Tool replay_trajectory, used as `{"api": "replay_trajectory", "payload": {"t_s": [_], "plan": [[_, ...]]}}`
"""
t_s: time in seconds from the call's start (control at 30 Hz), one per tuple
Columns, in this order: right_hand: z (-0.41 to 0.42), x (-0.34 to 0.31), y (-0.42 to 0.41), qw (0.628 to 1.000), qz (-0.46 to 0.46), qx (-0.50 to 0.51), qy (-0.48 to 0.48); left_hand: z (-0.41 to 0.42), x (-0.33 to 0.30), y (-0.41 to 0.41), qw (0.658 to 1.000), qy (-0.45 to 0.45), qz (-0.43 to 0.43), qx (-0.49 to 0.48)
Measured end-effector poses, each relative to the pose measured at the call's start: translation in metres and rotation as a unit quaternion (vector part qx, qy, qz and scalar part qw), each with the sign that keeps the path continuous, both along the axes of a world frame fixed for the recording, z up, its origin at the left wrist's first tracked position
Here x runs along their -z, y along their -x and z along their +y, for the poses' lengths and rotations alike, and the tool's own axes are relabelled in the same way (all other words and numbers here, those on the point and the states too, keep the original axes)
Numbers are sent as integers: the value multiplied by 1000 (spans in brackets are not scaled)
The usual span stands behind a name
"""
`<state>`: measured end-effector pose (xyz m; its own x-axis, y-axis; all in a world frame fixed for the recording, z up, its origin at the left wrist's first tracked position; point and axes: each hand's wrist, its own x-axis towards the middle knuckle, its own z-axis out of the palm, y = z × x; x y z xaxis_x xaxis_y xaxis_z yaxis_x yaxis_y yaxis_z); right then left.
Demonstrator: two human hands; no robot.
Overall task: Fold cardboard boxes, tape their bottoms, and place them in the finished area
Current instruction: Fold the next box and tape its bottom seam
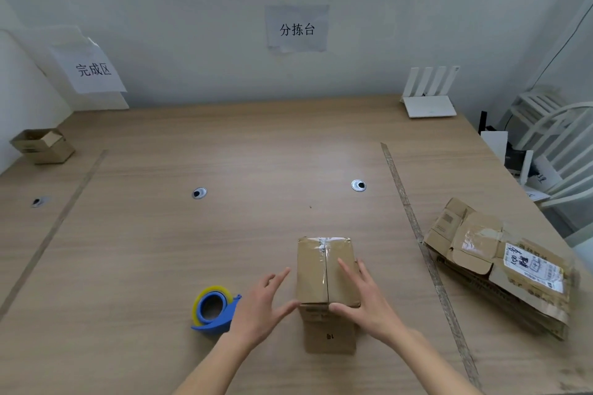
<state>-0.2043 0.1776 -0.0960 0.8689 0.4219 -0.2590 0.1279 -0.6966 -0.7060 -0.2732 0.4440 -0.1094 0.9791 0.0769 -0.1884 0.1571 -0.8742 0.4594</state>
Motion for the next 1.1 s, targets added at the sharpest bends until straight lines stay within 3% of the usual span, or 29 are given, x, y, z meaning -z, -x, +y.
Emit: {"api": "replay_trajectory", "payload": {"t_s": [0.1,0.27,0.4,0.5,0.6,0.7,0.83,1.0,1.1], "plan": [[7,-5,-1,999,-46,19,6,36,13,21,997,-57,-12,-47],[16,1,3,994,-102,32,29,73,48,45,977,-142,125,-97],[22,7,7,991,-125,38,41,80,66,42,978,-112,140,-101],[26,8,9,979,-192,49,55,85,68,42,982,-59,126,-124],[39,4,8,970,-235,24,57,90,58,44,990,13,67,-126],[73,-7,9,992,-113,-54,-10,92,28,42,989,113,-29,-94],[125,-20,15,991,59,-98,-73,93,-16,33,988,140,-60,-33],[150,-35,13,981,124,-46,-143,98,-49,26,990,108,-86,6],[152,-39,14,988,82,3,-127,98,-58,23,992,85,-86,28]]}}
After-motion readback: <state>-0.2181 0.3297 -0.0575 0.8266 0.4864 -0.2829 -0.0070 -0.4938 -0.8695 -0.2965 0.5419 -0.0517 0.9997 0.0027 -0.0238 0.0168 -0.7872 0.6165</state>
